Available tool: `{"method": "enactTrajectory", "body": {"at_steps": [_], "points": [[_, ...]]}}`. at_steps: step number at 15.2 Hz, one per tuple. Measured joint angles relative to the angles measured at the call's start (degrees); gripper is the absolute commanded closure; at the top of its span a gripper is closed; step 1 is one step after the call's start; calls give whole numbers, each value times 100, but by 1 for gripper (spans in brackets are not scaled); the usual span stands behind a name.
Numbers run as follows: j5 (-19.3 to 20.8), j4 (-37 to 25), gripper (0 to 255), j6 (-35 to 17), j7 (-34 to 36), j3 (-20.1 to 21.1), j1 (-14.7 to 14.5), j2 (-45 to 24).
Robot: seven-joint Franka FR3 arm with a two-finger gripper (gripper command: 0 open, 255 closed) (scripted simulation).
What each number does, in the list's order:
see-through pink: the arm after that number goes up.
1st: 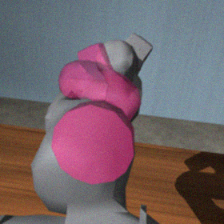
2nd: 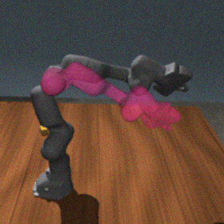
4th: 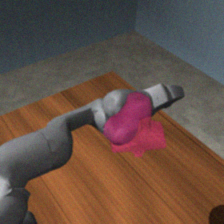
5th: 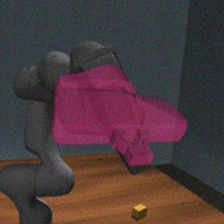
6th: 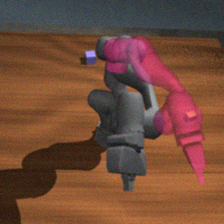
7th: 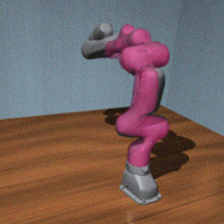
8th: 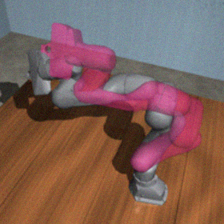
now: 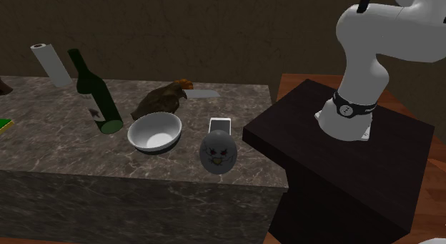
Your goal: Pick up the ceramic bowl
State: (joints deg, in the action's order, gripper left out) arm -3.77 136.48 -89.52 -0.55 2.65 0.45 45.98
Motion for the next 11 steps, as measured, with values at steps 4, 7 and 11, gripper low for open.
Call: {"method": "enactTrajectory", "body": {"at_steps": [4,7,11], "points": [[116,178,0,-338,-166,-161,87,-148],[271,405,0,-774,-396,-391,209,-332],[455,688,0,-1462,-694,-705,368,-699]]}}
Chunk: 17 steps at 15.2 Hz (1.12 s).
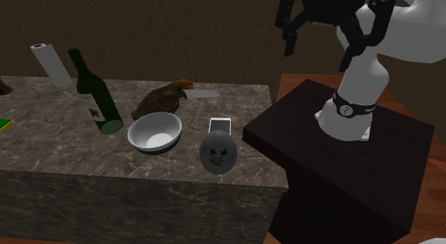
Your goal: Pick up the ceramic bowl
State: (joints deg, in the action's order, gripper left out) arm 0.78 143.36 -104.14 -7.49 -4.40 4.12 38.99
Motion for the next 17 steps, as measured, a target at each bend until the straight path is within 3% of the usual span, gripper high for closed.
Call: {"method": "enactTrajectory", "body": {"at_steps": [10,17], "points": [[237,-4,0,-1704,-880,-886,336,-1584],[-80,-451,0,-2675,-1618,-1429,421,-2956]]}}
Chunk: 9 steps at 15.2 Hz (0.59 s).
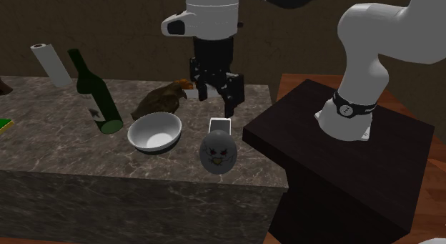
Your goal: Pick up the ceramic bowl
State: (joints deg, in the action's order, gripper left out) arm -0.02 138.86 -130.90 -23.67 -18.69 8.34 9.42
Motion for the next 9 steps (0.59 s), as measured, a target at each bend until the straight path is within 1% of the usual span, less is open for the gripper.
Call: {"method": "enactTrajectory", "body": {"at_steps": [2,4,7,9], "points": [[-174,-125,0,-253,-283,-144,47,-385],[-452,-370,0,-504,-571,-235,72,-902],[-884,-758,0,-746,-1005,-297,183,-1577],[-1184,-1070,0,-849,-1301,-292,313,-2035]]}}
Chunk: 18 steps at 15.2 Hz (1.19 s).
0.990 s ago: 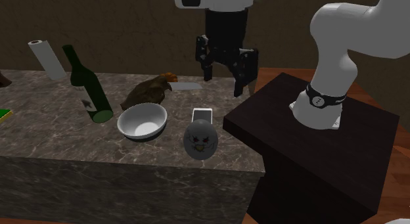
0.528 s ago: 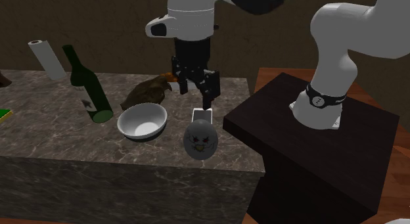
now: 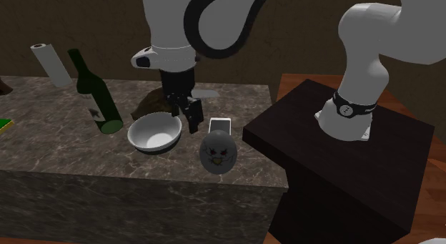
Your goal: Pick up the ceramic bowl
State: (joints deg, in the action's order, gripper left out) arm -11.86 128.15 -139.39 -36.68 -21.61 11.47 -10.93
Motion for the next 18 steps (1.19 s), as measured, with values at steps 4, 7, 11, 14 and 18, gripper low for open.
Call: {"method": "enactTrajectory", "body": {"at_steps": [4,7,11,14,18], "points": [[-545,-682,0,-133,-548,100,367,-892],[-869,-1197,0,-224,-827,237,644,-1529],[-1059,-1594,0,-276,-985,353,842,-2000],[-1156,-1610,0,-423,-1070,426,902,-2170],[-1226,-1670,255,-520,-1121,486,948,-2330]]}}
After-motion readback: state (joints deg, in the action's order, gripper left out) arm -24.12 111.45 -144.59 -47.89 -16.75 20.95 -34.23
